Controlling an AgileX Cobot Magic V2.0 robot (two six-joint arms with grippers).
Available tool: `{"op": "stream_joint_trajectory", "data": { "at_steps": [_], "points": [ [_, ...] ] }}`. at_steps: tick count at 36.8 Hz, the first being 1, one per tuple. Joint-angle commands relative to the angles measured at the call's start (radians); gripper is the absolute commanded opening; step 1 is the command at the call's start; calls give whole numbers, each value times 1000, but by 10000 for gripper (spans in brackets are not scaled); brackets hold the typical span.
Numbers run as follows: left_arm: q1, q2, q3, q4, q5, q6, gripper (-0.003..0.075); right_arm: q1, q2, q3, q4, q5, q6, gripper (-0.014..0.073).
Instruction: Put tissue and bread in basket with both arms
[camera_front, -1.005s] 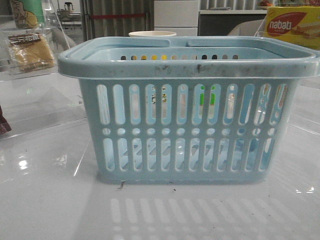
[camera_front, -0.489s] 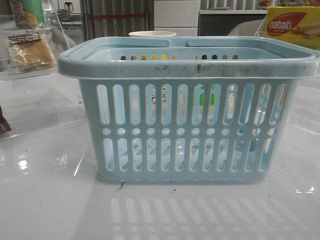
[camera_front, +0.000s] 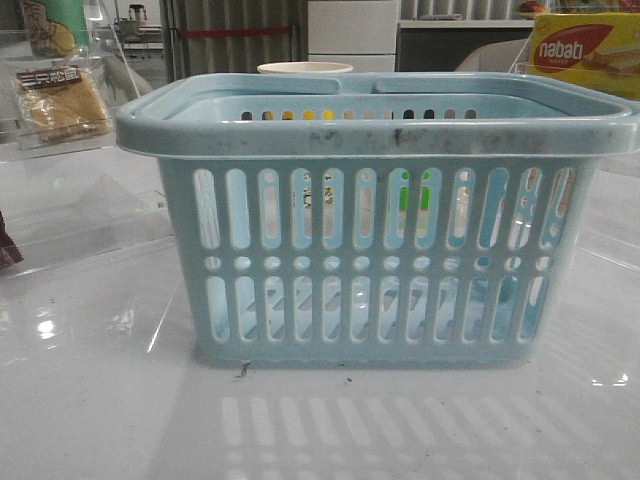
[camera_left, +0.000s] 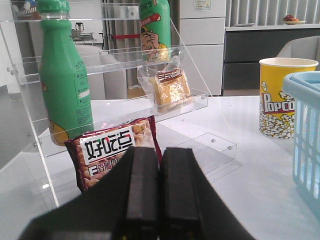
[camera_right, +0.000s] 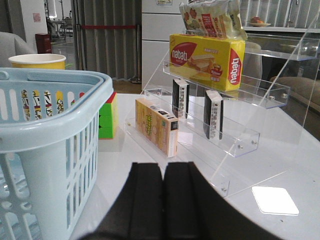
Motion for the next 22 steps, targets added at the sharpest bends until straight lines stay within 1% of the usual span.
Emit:
{"op": "stream_joint_trajectory", "data": {
  "at_steps": [1, 7, 12, 17, 22],
  "points": [
    [3, -17, 1, -4, -88, -11, 91, -5, -19, 1, -7, -96, 0, 55],
    [3, -17, -1, -4, -115, -11, 91, -5, -19, 1, -7, -120, 0, 55],
    [3, -17, -31, -4, -169, -11, 91, -5, -19, -32, -7, -187, 0, 55],
    [3, -15, -138, -4, -130, -11, 91, -5, -18, -147, -7, -126, 0, 55],
    [3, -9, -297, -4, -37, -11, 91, -5, -5, -313, -7, 11, 0, 55]
  ]
}}
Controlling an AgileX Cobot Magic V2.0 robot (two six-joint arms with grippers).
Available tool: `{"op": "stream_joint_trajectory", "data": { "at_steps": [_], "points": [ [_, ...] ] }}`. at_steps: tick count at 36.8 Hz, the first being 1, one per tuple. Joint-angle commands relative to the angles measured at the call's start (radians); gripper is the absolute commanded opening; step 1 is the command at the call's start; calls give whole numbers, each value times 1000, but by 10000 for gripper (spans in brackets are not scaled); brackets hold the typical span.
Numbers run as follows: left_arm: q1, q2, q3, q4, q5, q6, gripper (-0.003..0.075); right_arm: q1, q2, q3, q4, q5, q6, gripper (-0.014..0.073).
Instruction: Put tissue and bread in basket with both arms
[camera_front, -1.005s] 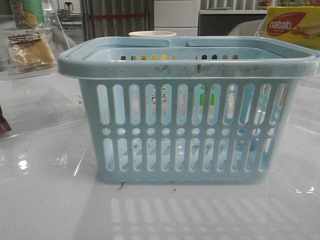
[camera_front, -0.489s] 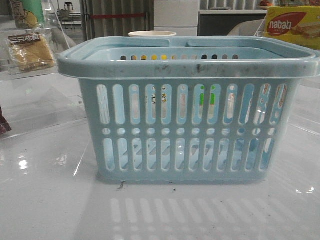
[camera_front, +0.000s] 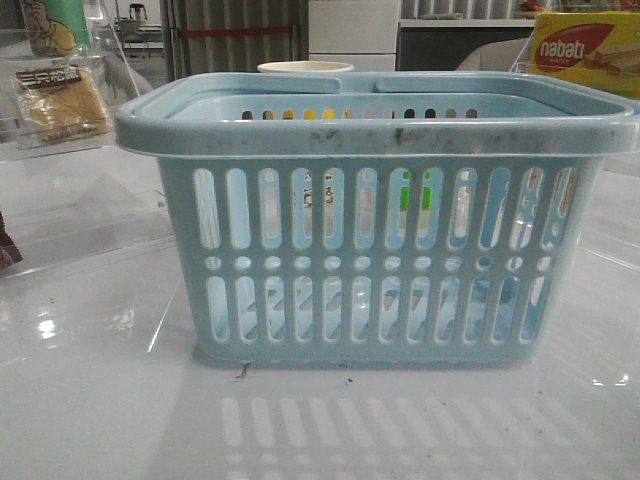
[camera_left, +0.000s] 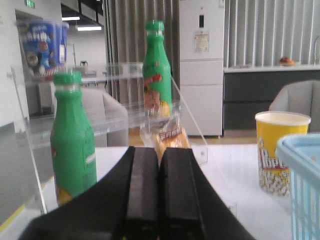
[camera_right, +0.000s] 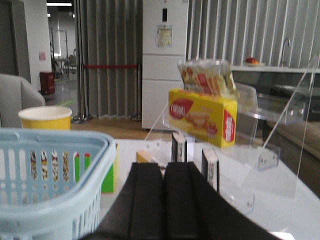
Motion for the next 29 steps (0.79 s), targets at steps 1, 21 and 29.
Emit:
{"op": "stream_joint_trajectory", "data": {
  "at_steps": [1, 21, 29],
  "points": [
    [3, -3, -160, -4, -15, -11, 91, -5, 2, -153, -7, 17, 0, 55],
    [3, 327, -707, -8, 606, -11, 91, -5, 317, -628, -7, 541, 0, 55],
    [3, 405, -639, -8, 683, -11, 91, -5, 406, -581, -10, 696, 0, 55]
  ]
}}
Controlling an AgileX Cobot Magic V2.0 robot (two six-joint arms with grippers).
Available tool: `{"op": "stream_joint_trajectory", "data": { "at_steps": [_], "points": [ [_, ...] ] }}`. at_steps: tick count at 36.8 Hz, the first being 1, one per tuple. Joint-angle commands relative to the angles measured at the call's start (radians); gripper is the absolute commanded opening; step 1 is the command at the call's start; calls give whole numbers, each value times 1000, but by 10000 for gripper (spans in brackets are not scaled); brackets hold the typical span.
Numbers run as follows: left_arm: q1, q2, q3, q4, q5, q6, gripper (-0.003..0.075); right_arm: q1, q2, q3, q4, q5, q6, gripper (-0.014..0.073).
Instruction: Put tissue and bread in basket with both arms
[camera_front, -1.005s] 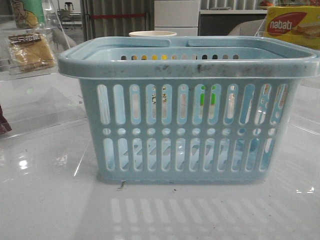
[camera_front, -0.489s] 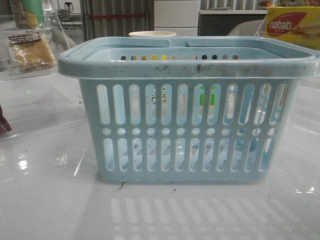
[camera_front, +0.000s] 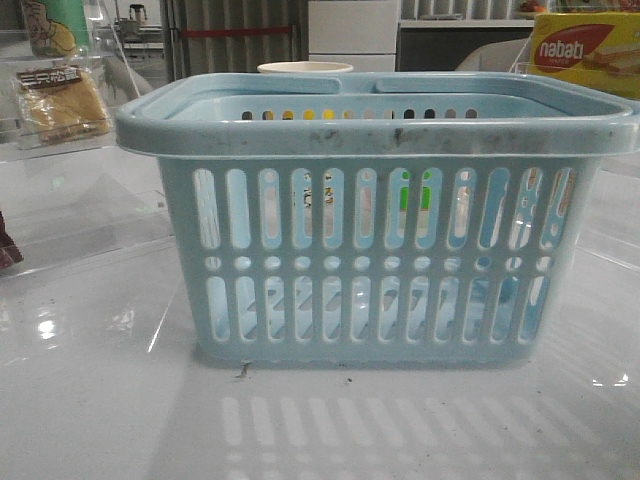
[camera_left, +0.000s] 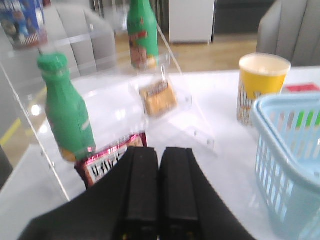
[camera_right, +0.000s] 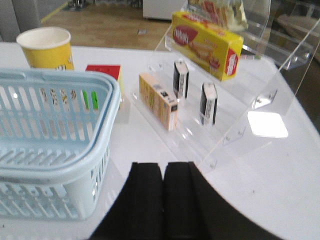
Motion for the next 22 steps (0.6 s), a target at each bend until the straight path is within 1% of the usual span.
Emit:
{"op": "stream_joint_trajectory", "data": {
  "at_steps": [1, 5, 9, 11, 12, 13, 14, 18, 19, 20, 22],
  "points": [
    [3, 37, 15, -8, -62, -11, 91, -5, 40, -2, -8, -38, 0, 55],
    [3, 49, 76, -15, -70, -11, 91, -5, 48, 52, -9, -39, 0, 55],
    [3, 51, 134, -15, -96, -11, 91, -5, 48, 105, -41, -35, 0, 55],
    [3, 51, 149, -1, -96, -11, 97, -5, 48, 114, -44, -18, 0, 68],
    [3, 51, 154, 2, -96, -11, 118, -5, 48, 114, -45, -8, 0, 90],
    [3, 51, 156, 2, -96, -11, 153, -5, 48, 114, -45, -5, 0, 120],
    [3, 51, 156, 2, -96, -11, 200, -5, 48, 114, -45, -4, 0, 173],
    [0, 51, 156, 2, -96, -11, 432, -5, 48, 114, -45, -4, 0, 447],
    [-8, 51, 154, 2, -96, -11, 477, -5, 51, 113, -45, -4, 0, 498],
    [-18, 53, 154, 7, -96, -11, 507, -5, 58, 110, -45, -1, 0, 531],
    [-48, 60, 154, 17, -94, -11, 521, -5, 84, 101, -46, -1, 0, 541]
  ]
}}
